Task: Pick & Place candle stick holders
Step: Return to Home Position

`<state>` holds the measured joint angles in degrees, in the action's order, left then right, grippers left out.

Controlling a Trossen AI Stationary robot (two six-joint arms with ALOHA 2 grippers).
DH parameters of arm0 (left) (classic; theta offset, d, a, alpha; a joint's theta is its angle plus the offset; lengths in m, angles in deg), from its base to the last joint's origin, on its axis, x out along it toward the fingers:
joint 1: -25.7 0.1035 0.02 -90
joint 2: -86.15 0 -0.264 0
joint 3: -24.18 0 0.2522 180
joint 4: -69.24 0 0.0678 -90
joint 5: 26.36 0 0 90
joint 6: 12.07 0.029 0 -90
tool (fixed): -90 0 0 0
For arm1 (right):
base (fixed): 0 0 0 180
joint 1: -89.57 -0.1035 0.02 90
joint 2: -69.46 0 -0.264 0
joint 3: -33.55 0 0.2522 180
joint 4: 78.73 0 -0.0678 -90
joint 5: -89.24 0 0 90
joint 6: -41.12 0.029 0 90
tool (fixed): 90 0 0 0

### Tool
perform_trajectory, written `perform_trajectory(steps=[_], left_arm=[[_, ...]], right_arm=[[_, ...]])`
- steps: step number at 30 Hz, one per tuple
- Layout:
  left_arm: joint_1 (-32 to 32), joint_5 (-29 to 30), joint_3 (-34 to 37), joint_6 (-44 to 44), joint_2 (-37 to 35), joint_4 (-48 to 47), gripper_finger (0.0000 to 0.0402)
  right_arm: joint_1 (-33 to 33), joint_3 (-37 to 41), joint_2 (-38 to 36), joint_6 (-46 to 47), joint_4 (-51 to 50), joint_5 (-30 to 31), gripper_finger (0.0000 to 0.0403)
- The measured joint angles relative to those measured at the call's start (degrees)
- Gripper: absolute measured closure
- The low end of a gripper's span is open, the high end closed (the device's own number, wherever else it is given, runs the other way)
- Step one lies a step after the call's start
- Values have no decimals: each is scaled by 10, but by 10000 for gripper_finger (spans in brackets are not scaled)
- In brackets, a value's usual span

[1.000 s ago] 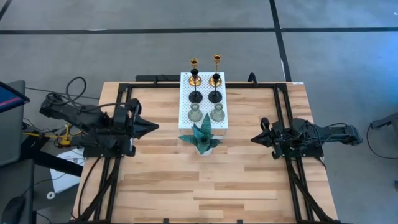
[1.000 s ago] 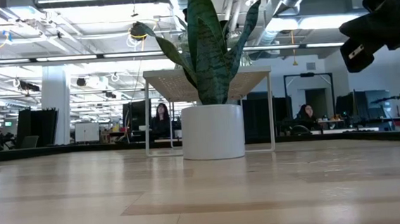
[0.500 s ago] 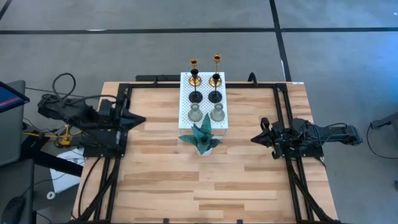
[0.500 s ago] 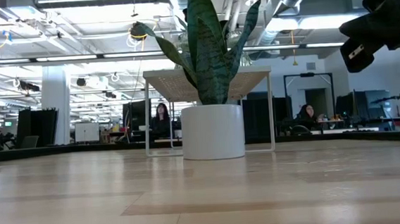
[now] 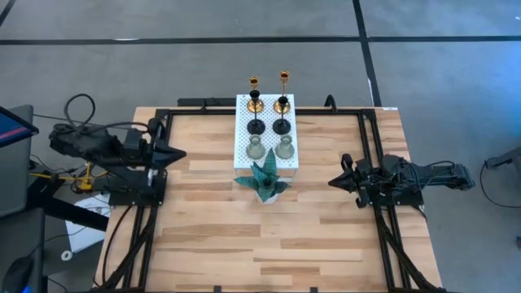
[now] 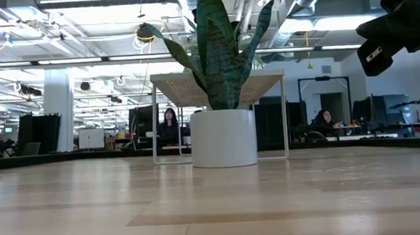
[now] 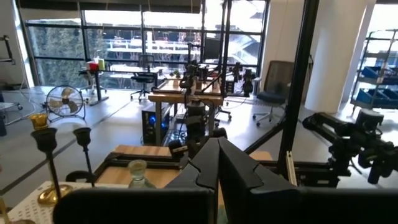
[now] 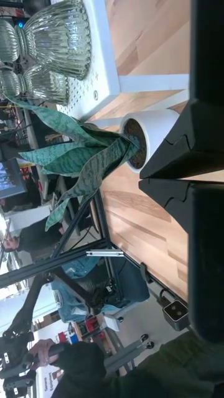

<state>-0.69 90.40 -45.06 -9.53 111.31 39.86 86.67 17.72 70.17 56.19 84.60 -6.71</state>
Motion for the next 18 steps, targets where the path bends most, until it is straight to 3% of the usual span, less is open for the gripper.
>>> perform_trajectory(steps=[9,18], left_arm=[[0,0,6,-13,-52,-24,396],[0,-1,87,-32,-150,-24,396]], right_arm=[[0,0,0,0,0,0,403],[0,0,0,0,0,0,403]])
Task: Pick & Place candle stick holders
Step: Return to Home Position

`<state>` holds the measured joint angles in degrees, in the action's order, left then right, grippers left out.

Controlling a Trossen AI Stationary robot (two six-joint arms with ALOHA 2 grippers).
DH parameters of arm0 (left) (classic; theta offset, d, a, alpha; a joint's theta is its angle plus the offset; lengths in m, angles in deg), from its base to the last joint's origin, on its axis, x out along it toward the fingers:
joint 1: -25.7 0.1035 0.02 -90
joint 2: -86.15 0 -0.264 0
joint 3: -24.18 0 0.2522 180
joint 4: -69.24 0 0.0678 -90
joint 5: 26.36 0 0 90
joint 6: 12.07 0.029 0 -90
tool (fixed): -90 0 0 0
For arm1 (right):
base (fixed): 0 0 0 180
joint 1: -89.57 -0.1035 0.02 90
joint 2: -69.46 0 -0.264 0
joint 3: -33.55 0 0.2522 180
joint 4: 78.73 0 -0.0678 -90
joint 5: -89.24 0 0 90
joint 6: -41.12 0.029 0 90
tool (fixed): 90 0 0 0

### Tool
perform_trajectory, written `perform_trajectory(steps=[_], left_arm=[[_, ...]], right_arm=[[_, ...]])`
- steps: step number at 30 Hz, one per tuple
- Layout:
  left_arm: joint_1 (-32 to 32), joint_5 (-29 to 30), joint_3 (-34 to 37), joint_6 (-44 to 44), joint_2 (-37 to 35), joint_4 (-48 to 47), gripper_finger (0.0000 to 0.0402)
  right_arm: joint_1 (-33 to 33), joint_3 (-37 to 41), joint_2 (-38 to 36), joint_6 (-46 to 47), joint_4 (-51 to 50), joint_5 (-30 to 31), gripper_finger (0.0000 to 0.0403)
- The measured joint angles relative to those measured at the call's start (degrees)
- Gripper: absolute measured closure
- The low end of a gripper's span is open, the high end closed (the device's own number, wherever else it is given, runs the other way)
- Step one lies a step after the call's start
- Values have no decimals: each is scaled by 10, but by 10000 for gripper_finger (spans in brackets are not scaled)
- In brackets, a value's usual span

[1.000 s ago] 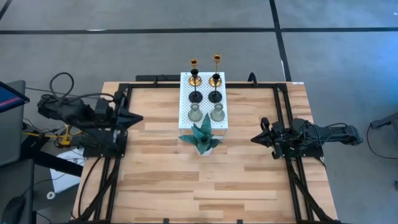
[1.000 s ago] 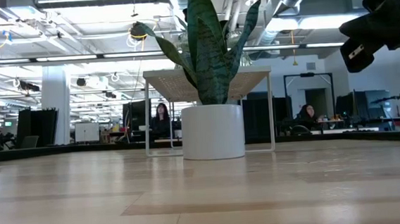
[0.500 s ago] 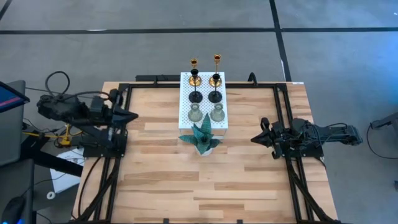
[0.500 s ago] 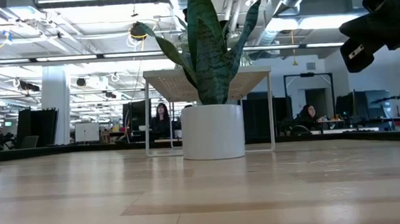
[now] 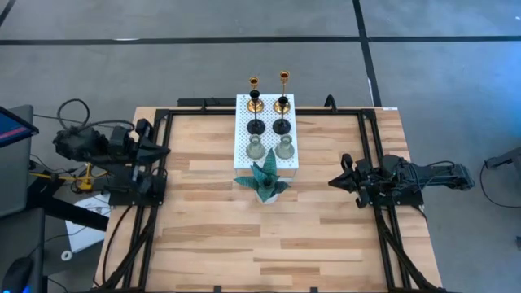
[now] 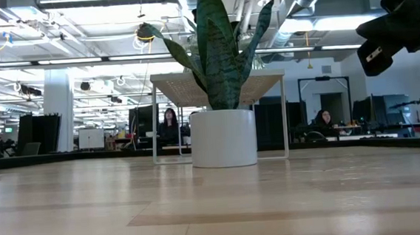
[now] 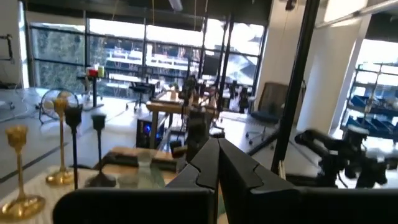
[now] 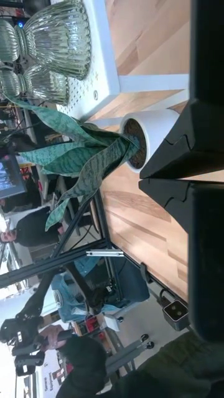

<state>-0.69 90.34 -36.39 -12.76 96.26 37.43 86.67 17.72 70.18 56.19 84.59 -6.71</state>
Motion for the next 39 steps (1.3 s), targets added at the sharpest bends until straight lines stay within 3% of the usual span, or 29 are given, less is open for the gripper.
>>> perform_trajectory(steps=[5,15,25,39], left_arm=[[0,-16,45,0,-51,3,396],[0,-128,137,-29,-98,60,396],[0,-251,316,-44,-96,252,396],[0,-251,435,-77,-96,259,396]], right_arm=[[0,0,0,0,0,0,403],[0,0,0,0,0,0,403],[0,0,0,0,2,0,403],[0,0,0,0,2,0,403]])
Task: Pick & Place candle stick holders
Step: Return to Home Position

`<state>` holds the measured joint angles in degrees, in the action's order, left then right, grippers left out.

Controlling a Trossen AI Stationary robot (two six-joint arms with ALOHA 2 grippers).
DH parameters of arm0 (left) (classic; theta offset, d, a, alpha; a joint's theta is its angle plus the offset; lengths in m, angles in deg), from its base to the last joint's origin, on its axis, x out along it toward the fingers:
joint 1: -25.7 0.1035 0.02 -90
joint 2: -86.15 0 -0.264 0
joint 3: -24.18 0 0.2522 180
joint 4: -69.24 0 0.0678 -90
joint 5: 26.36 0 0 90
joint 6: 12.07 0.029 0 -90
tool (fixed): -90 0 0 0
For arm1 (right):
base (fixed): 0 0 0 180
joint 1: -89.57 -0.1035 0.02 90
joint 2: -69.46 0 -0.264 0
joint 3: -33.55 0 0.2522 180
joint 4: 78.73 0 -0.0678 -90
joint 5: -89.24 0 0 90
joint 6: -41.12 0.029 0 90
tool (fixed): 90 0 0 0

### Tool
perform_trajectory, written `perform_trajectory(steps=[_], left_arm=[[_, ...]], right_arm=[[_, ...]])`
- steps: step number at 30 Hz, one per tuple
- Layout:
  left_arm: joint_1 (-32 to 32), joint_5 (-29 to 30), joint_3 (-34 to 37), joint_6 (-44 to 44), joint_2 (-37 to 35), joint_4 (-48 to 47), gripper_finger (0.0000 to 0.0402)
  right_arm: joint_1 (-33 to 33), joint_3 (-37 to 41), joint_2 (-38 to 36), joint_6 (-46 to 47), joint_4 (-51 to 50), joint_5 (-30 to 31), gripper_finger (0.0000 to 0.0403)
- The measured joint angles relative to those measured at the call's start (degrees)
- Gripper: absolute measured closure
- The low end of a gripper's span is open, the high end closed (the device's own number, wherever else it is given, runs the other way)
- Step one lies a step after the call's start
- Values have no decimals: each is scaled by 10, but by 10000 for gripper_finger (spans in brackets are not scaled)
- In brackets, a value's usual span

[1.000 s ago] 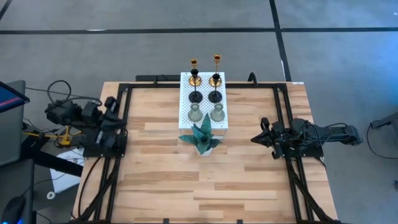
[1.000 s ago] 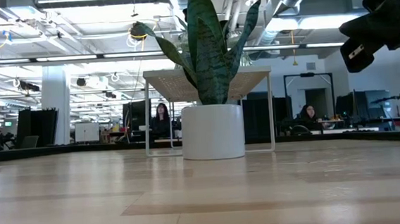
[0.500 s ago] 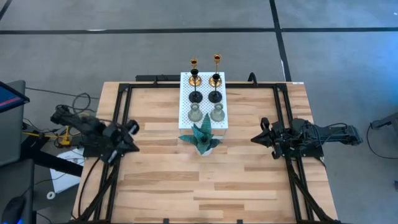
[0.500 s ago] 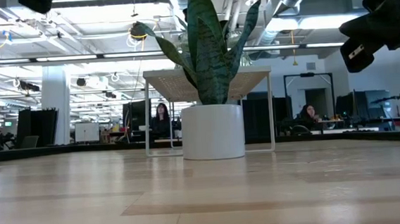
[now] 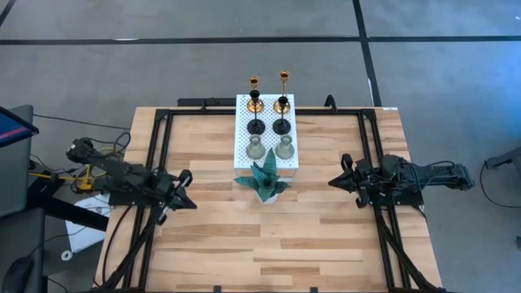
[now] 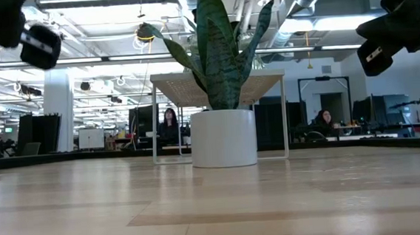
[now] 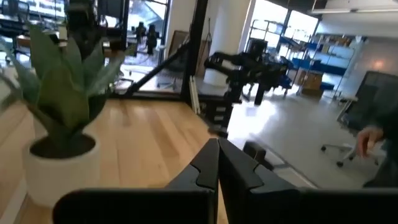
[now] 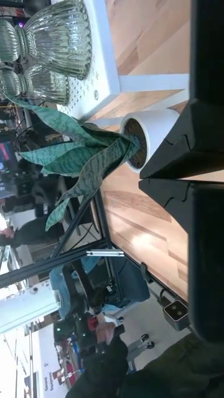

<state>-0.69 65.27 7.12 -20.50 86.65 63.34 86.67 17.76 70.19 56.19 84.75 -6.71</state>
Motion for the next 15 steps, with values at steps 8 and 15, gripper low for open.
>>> perform_trajectory(steps=[8,15], left_arm=[[0,-13,30,-9,18,-19,396],[0,-12,30,-9,54,-18,396]], right_arm=[[0,0,0,0,0,0,403],[0,0,0,0,0,0,403]])
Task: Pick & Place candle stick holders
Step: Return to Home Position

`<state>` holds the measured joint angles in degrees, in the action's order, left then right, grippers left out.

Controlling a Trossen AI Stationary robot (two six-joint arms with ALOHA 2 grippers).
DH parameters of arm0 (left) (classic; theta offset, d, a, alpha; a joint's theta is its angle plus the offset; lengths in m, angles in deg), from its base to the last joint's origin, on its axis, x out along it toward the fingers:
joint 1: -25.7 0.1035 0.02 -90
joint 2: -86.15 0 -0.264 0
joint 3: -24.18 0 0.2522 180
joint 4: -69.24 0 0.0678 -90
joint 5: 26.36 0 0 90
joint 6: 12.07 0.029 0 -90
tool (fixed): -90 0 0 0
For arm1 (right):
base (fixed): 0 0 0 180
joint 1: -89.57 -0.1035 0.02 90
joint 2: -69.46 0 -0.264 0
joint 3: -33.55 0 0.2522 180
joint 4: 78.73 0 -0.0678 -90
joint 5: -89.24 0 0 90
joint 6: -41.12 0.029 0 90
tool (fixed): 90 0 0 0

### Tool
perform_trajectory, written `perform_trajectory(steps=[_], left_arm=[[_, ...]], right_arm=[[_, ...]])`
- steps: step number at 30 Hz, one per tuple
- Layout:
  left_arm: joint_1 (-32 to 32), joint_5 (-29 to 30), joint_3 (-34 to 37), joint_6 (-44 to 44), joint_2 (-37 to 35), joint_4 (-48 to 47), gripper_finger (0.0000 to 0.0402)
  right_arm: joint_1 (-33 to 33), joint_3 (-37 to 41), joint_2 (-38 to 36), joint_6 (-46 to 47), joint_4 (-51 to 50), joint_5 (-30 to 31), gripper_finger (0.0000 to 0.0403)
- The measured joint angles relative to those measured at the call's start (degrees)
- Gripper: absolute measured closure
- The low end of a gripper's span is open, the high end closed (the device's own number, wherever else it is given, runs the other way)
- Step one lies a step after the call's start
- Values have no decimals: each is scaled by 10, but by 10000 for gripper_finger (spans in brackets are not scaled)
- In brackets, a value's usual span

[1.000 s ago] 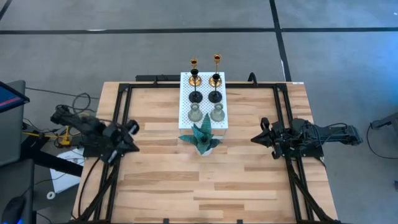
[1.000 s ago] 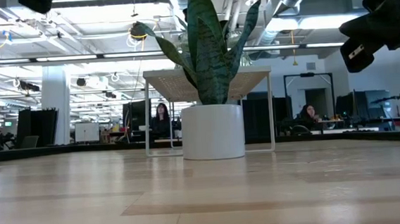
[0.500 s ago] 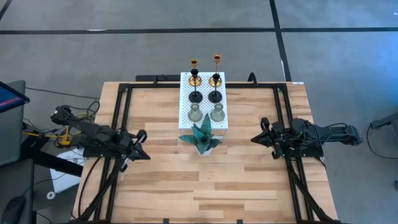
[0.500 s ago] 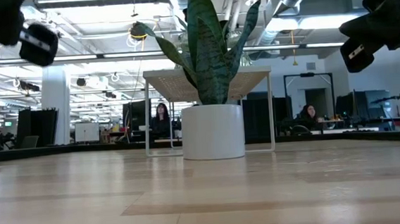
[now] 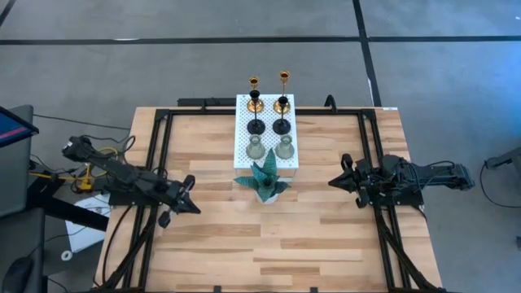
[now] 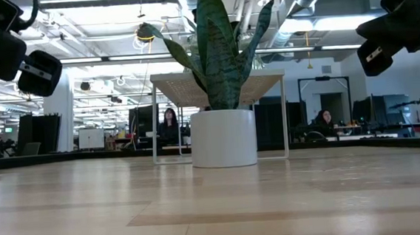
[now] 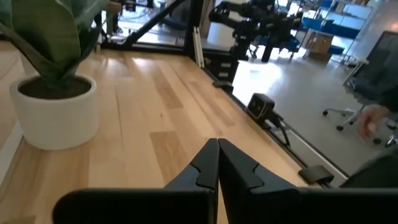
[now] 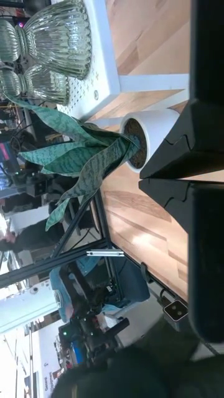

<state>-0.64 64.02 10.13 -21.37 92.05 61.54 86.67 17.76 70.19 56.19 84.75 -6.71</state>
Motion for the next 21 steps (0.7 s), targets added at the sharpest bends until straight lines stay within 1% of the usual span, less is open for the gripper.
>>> perform_trajectory(steps=[21], left_arm=[[0,0,0,0,89,5,396]], right_arm=[[0,0,0,0,0,0,403]])
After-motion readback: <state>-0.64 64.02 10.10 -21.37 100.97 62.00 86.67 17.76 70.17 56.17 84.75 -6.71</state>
